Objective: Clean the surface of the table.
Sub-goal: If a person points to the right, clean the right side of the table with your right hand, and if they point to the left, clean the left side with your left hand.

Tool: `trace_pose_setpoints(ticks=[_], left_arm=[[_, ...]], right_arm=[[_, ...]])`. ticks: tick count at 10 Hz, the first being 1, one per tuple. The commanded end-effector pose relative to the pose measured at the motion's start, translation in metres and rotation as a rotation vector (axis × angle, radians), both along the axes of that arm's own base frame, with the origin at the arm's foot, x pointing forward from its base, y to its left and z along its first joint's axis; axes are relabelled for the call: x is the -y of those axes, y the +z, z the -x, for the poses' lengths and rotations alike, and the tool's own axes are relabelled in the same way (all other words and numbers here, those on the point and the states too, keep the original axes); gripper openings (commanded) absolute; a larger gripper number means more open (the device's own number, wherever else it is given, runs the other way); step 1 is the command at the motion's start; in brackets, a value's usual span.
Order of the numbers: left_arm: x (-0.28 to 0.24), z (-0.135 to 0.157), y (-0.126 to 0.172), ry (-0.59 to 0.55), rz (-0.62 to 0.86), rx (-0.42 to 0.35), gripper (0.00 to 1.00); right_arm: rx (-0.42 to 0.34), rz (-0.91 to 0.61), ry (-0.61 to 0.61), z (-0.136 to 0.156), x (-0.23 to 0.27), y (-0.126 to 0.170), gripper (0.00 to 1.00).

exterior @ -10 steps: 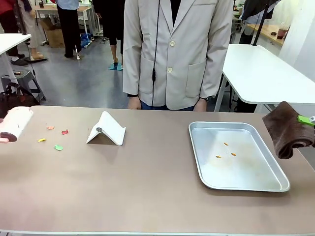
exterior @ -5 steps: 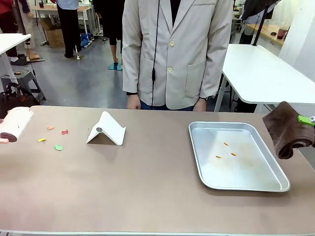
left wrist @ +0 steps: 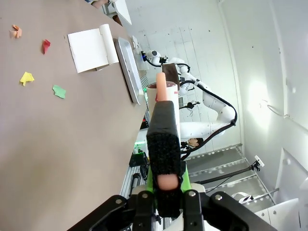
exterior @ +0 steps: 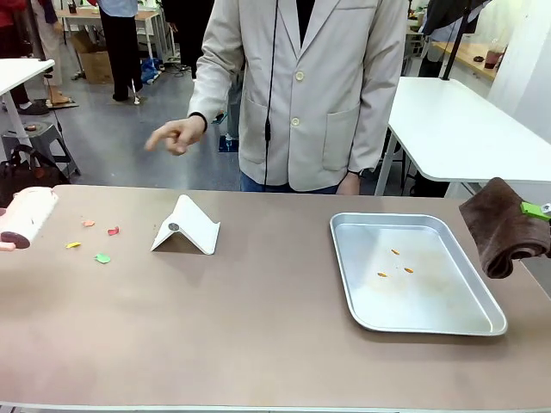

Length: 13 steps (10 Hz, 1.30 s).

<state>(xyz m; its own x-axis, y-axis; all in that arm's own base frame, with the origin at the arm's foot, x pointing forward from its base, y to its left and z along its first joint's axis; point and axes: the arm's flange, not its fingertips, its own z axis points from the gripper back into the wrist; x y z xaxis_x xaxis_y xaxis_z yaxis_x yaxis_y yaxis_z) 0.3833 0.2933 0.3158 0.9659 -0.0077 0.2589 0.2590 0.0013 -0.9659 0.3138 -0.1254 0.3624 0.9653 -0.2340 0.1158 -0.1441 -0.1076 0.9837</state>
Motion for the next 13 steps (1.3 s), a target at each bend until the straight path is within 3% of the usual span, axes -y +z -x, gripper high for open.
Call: trace_pose_setpoints(ticks=[1, 10, 11, 13], left_arm=[[-0.0012, 0.0023, 0.0034, 0.001, 0.018, 0.024, 0.0], [-0.0012, 0.0023, 0.0034, 0.001, 0.018, 0.024, 0.0], [0.0, 0.0, 0.0, 0.0, 0.0, 0.0, 0.21], [0.0079, -0.0077, -0.0031, 0.078, -0.117, 0.007, 0.21]], right_arm=[[0.014, -0.008, 0.009, 0.001, -0.0013, 0.0049, 0.0], [0.014, -0.008, 0.009, 0.001, -0.0013, 0.0049, 0.0], [0.014, -0.008, 0.009, 0.001, -0.0013, 0.0049, 0.0], [0.014, -0.008, 0.009, 0.001, -0.0013, 0.0049, 0.0]])
